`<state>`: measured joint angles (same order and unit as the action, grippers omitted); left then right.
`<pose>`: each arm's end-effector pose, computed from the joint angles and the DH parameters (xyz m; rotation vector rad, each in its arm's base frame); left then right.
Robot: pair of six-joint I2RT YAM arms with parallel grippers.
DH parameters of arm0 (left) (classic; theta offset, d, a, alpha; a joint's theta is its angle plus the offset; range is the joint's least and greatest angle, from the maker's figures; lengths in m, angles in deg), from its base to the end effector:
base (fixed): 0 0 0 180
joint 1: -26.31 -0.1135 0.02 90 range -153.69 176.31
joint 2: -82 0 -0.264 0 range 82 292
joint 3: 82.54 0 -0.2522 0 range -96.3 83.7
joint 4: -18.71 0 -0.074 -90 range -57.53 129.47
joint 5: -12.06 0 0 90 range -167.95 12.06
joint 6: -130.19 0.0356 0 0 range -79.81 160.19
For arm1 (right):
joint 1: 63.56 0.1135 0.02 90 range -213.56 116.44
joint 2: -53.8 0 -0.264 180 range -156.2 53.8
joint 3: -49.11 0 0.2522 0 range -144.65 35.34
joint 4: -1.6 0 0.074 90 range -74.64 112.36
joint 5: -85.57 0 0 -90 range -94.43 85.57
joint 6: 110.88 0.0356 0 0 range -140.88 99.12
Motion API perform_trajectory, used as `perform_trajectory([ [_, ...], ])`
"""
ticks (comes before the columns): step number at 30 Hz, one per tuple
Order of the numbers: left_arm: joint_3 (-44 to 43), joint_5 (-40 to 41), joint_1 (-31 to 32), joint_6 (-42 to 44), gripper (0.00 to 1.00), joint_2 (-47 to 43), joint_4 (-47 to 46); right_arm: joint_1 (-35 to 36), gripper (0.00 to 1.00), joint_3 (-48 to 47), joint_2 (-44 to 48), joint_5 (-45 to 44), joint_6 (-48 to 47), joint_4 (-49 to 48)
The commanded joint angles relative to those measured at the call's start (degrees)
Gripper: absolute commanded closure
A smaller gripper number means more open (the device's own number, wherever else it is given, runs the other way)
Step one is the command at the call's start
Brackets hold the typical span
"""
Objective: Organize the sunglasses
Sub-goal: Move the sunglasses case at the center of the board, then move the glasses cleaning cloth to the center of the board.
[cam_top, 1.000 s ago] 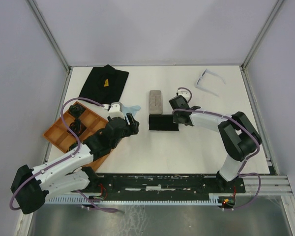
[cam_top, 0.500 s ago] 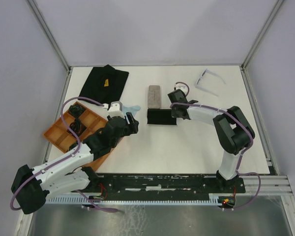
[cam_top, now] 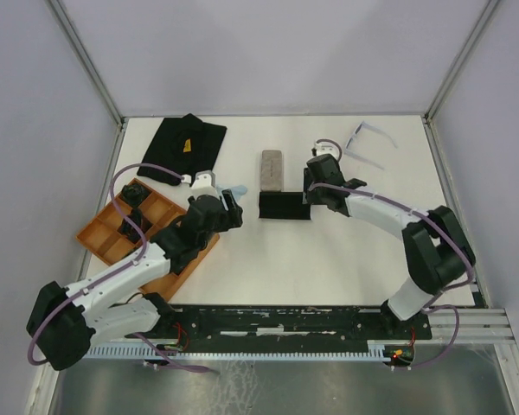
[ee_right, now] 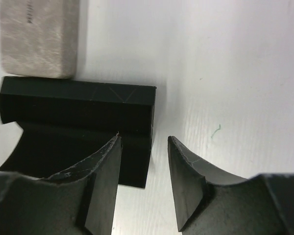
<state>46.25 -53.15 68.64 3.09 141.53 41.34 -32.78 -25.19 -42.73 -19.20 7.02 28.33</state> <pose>0.1778 -0.1417 0.2499 -0.1625 2.0743 -0.3981 0.3094 0.1737 0.1986 0.0559 2.3942 0.1684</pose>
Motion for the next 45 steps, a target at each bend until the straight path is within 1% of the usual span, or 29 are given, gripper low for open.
perform_trajectory([
  [1,-3.8,-0.8,-2.2,3.1,0.26,2.9,-0.9,-0.6,0.48,2.6,9.4,-1.2,-1.1,-0.6],
  [4,-5.6,-0.9,-4.2,3.2,0.27,7.7,-0.1,-0.8,0.48,5.4,14.3,-1.1,-0.1,0.2],
  [9,-9.1,-0.5,-7.4,3.1,0.33,17.0,-1.8,-0.9,0.47,8.7,20.8,-0.2,0.5,3.6],
  [14,-14.9,0.6,-9.4,4.7,0.43,26.9,-2.0,-0.9,0.47,12.0,24.4,0.6,0.6,5.1],
  [18,-19.6,2.8,-10.6,6.0,0.45,34.0,0.7,-0.9,0.47,13.2,25.9,1.3,0.5,5.7],
  [22,-21.2,4.1,-11.7,5.7,0.44,37.6,2.3,-0.8,0.47,13.8,26.4,1.4,0.6,5.7],
  [26,-21.1,4.8,-12.0,4.4,0.44,39.1,2.8,-0.8,0.47,13.6,25.8,2.1,0.6,5.4],
  [31,-21.3,3.3,-12.0,3.5,0.42,41.9,2.6,-0.8,0.47,13.4,25.4,2.8,0.6,5.2],
  [34,-21.4,2.0,-12.0,2.8,0.39,43.4,3.0,-0.8,0.47,13.4,25.4,2.9,0.6,5.1],
  [37,-20.8,0.8,-12.0,1.8,0.39,43.9,3.1,-0.8,0.47,13.5,25.3,2.9,0.5,5.2],
  [41,-18.7,-1.0,-12.0,0.9,0.47,43.1,1.9,-0.8,0.47,13.6,25.1,3.0,0.6,5.1],
  [45,-16.9,-3.9,-11.9,1.3,0.68,42.2,0.0,-0.9,0.47,13.6,25.5,2.9,0.4,5.3],
])
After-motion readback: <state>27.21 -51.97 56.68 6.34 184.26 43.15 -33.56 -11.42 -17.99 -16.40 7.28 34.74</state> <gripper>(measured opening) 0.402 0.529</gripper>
